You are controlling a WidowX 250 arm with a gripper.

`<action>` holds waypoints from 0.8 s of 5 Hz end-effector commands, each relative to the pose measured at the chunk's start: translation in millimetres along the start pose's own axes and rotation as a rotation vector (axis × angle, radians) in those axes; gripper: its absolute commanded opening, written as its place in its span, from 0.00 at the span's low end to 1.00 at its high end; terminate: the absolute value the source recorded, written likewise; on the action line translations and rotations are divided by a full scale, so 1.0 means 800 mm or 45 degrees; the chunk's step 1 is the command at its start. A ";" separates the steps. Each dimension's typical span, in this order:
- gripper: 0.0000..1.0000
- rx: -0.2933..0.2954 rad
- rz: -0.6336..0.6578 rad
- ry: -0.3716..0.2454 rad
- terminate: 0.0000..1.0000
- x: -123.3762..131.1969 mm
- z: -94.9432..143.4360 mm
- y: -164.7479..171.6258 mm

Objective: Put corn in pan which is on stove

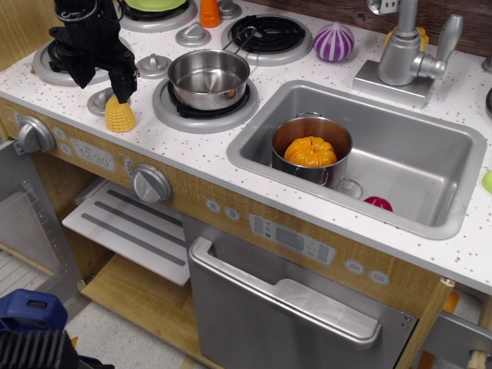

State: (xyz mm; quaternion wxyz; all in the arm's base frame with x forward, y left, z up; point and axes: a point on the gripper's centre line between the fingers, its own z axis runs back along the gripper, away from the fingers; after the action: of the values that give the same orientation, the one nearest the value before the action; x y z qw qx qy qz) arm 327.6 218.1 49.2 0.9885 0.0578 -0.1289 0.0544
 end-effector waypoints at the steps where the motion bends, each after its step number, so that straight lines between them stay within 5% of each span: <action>1: 1.00 0.000 0.000 0.000 0.00 0.000 0.000 0.000; 4: 1.00 -0.073 -0.012 -0.029 0.00 0.004 -0.014 -0.011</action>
State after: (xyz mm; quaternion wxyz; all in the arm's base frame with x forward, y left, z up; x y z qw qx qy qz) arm 330.1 205.5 22.9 0.9902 0.0156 -0.1279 0.0538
